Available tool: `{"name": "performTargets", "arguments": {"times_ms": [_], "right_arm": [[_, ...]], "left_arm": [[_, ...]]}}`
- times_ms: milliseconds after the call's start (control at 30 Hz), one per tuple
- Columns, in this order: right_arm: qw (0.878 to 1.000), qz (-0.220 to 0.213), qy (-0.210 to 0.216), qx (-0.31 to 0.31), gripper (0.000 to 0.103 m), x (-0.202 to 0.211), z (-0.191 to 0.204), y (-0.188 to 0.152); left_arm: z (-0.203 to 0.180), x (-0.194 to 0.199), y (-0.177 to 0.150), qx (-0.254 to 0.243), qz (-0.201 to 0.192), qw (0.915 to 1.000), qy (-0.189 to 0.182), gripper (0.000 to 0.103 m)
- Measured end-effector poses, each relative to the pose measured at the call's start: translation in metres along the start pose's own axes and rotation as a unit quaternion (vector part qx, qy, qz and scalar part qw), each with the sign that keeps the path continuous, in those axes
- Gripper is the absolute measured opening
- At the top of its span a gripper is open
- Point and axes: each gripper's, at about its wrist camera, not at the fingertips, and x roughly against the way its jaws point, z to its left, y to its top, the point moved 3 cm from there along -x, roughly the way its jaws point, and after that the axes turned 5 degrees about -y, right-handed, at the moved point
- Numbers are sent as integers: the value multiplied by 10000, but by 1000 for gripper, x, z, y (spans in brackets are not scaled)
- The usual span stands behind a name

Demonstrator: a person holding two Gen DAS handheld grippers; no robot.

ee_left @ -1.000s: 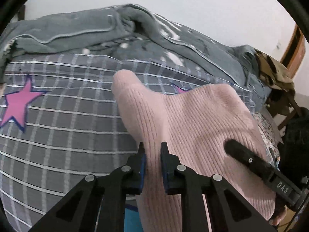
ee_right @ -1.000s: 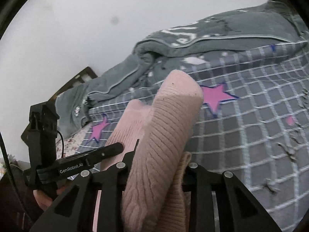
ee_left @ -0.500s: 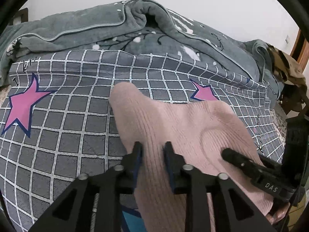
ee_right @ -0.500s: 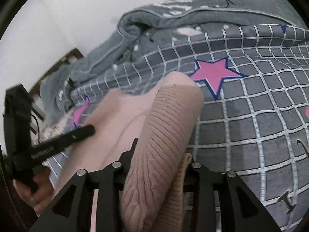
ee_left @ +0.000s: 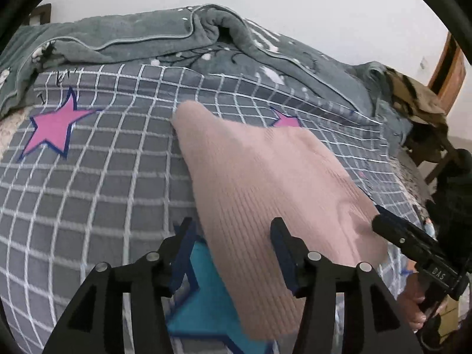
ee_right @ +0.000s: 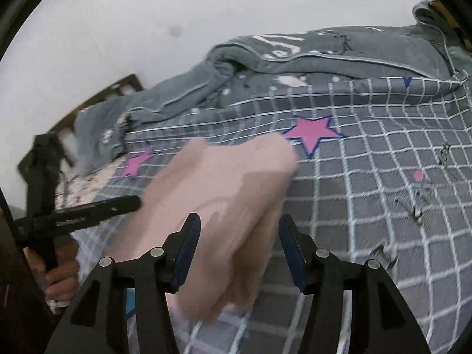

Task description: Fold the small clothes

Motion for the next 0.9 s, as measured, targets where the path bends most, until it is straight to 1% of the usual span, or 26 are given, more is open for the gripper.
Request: {"name": "performTargets", "arguments": {"times_ms": [33, 67, 100, 133, 167, 200, 233, 267, 333, 367, 433, 500, 533, 567, 633, 667, 700, 733, 800, 867, 900], "right_arm": [[10000, -11, 14, 41, 54, 3, 4, -5], [10000, 14, -23, 78, 43, 3, 7, -10], [9998, 139, -105, 120, 33, -2, 10, -16], [9994, 285, -121, 155, 11, -6, 11, -21], [9988, 442, -115, 201, 8, -12, 12, -25], [9984, 473, -202, 248, 8, -16, 11, -29], [9985, 412, -304, 216, 6, -16, 8, -31], [9989, 349, -300, 130, 5, -12, 4, -30], [9997, 57, -94, -225, 5, 5, -9, -24], [9995, -12, -84, -314, 5, 9, -13, -22], [9989, 169, -298, -330, 5, 1, -18, -26], [9966, 695, -380, -244, 5, -21, -17, -37], [9961, 748, -428, -162, 6, -24, -14, -40], [9968, 620, -505, -46, 10, -18, -10, -37], [9984, 367, -434, 21, 15, -6, -5, -28], [9990, 268, -352, 2, 24, -1, -4, -23], [9996, 139, -252, -41, 30, 2, -2, -16], [9997, 59, -214, -61, 40, 2, -2, -10], [9994, 1, -330, -76, 41, -8, -2, 3], [9989, 54, -437, -129, 41, -23, -2, 12], [9981, 163, -564, -204, 39, -33, -3, 15]], "left_arm": [[-3, 2, -5, -20, -11, 10000, 0, 51], [-6, 4, -10, -44, 2, 10000, -1, 51], [-8, 4, -16, -43, 42, 10000, -18, 51], [-10, 2, -19, -16, 88, 10000, -20, 51], [-11, 2, -22, 7, 124, 9999, -21, 51], [-12, 1, -24, 38, 140, 9999, -26, 51], [-12, 3, -25, 74, 126, 9999, -49, 51], [-12, 5, -25, 93, 109, 9999, -71, 51], [-12, 11, -25, 104, 22, 9999, -112, 51], [-11, 11, -24, 94, 1, 9999, -102, 51], [-8, 8, -23, 113, 33, 9999, -96, 51], [-3, 4, -22, 225, 77, 9997, -67, 51], [-1, 5, -21, 261, 67, 9996, -88, 51], [0, 7, -19, 268, 8, 9996, -108, 51], [2, 9, -15, 230, -82, 9997, -46, 51], [3, 9, -12, 226, -106, 9997, -13, 51], [5, 9, -8, 250, -116, 9996, 0, 51], [7, 8, -5, 272, -119, 9996, -7, 50], [9, 5, 3, 306, -142, 9994, -5, 51], [10, 3, 9, 297, -173, 9994, 5, 51], [10, 2, 12, 286, -188, 9994, 12, 51]]}}
